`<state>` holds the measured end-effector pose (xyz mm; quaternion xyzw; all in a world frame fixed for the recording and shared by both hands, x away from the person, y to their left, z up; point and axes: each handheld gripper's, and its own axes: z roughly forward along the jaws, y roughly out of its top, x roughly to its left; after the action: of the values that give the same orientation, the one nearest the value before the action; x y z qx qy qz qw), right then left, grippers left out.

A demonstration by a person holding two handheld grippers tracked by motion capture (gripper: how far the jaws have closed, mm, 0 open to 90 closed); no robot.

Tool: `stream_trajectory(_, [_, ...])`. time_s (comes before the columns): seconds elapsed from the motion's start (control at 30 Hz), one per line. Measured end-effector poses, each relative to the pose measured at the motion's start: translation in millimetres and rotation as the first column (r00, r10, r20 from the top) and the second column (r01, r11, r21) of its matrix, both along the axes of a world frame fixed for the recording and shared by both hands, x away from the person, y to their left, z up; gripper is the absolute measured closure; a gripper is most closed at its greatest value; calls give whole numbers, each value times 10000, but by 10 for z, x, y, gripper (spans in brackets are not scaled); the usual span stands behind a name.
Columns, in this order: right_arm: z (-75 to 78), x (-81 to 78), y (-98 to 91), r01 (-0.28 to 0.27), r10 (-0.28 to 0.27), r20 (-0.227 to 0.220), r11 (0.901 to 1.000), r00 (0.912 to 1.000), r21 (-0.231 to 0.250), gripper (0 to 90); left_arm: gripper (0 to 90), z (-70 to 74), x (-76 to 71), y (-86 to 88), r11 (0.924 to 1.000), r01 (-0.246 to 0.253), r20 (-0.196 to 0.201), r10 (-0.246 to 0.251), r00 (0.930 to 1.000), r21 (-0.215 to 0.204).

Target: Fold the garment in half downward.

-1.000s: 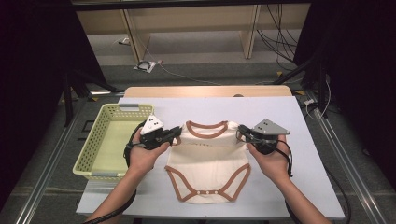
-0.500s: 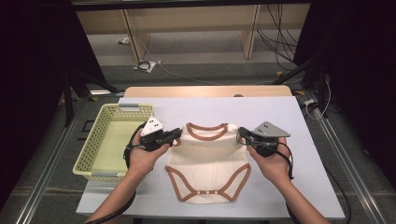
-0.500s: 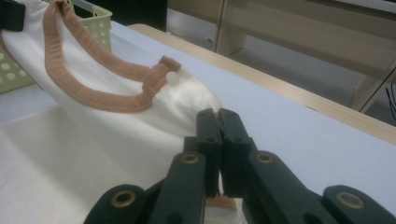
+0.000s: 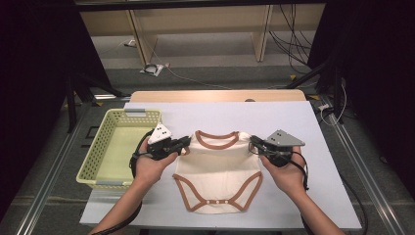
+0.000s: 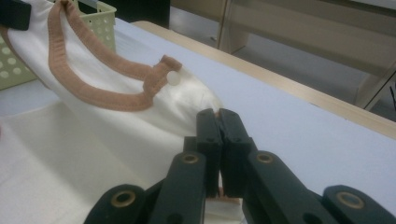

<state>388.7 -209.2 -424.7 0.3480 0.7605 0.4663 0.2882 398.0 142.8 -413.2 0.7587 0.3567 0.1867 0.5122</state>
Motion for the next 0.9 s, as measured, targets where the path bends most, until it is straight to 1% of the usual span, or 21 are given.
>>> stream_trajectory(0.2, [-10,-9,-7,-18,18,-100,10000,9999,-9,886,869,-20,-18,-4,10000,21,-68,-21,10000,22])
stream_trajectory(0.43, [-11,-23,-16,-62,62,-87,10000,9999,14,886,869,-29,-37,-5,10000,66,-94,-66,9999,56])
stream_trajectory(0.9, [-30,-60,-22,-156,156,-239,9999,9996,-12,886,869,-54,-76,11,9998,154,-191,-151,9997,145])
